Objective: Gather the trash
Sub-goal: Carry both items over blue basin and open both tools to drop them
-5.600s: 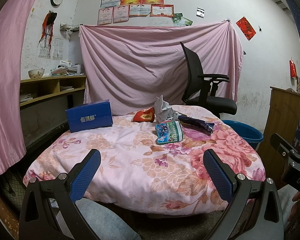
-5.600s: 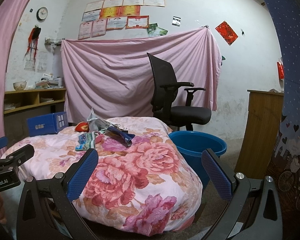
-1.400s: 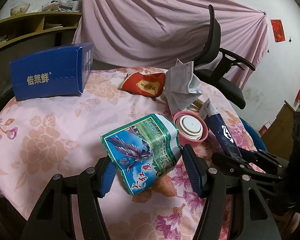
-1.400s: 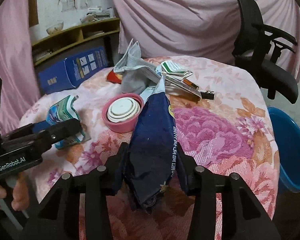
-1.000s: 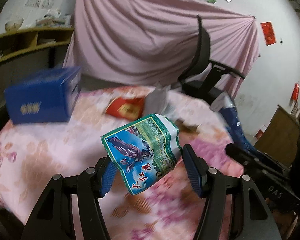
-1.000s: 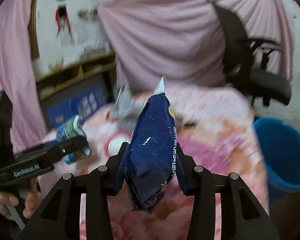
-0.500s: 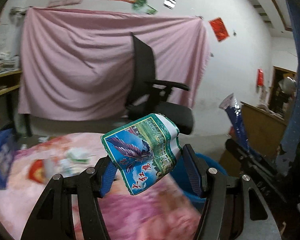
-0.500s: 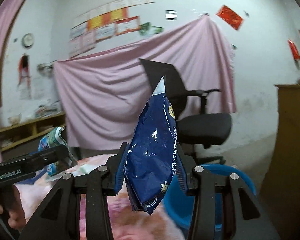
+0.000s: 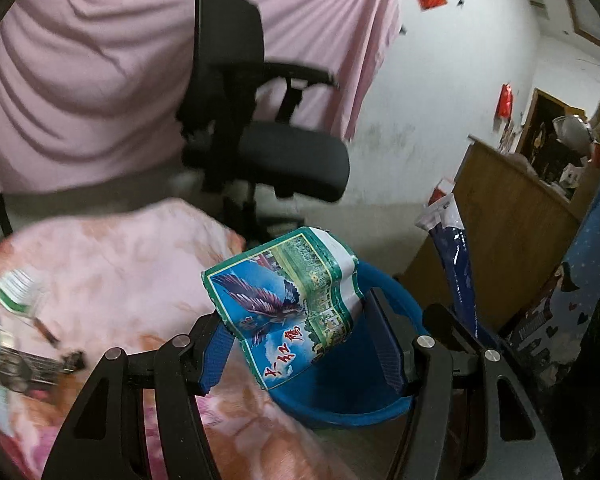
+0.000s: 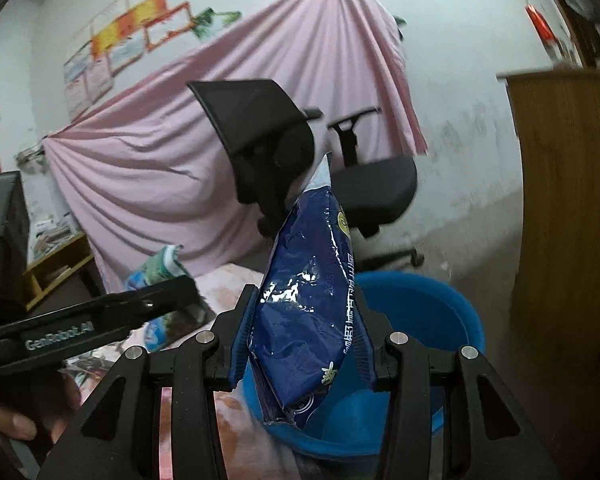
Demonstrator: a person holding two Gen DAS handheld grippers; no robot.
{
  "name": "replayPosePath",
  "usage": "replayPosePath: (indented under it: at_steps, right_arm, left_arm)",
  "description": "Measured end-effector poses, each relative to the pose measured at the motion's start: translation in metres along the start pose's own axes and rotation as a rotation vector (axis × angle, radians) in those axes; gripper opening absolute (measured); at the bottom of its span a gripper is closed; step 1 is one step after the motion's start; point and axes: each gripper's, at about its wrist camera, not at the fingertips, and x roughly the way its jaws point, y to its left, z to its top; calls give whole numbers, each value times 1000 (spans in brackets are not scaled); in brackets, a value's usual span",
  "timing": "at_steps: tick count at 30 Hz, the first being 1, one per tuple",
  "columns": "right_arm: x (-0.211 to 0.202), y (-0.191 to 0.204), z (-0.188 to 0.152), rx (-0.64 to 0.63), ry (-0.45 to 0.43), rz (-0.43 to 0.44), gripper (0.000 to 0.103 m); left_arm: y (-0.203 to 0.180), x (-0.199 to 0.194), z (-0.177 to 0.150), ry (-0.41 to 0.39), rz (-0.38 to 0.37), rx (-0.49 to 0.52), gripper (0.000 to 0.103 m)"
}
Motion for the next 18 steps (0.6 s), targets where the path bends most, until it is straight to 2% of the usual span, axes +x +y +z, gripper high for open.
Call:
replayPosePath:
  at_steps: [5,8,12,15,18]
  right_arm:
    - [18,-16,-6,72,69,-19,44]
    - [19,-26,-8,123,80,-26,49]
    - [13,-30,-8,141,67,-36,52]
    - [6,-28,-6,136,39,-38,54]
    - [-1,-21,1,120,-6,-30,60]
  left_arm:
    - [10,32,1,101,-2,-83,59]
    - [18,40,1,139,7,-126,67]
    - [23,33,-4,133,17,-137,67]
    - [25,18,-7,83,35,-131,67]
    - [23,-3,-10,17,54,-109,67]
